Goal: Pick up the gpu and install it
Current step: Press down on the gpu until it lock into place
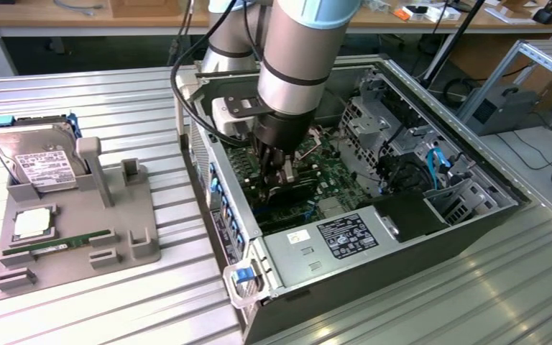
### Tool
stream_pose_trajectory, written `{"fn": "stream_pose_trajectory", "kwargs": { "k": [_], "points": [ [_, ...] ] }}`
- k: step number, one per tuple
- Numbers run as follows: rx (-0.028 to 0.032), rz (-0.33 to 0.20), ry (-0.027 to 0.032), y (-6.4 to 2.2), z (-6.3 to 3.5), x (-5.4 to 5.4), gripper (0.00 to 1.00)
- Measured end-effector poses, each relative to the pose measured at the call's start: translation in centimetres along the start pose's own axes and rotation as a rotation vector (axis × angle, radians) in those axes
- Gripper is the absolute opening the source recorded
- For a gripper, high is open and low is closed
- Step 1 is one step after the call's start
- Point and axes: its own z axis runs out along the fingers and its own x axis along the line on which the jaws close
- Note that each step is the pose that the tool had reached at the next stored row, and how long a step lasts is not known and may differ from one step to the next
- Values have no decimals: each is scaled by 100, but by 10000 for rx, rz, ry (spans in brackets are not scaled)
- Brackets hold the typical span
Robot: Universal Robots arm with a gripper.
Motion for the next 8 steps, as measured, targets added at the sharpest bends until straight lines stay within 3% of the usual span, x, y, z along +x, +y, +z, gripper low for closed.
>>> {"fn": "stream_pose_trajectory", "kwargs": {
  "k": [4, 8],
  "points": [
    [3, 0, -8, -19, -13, -2, 11],
    [-2, 0, -1, -211, -24, -4, 11]
  ]
}}
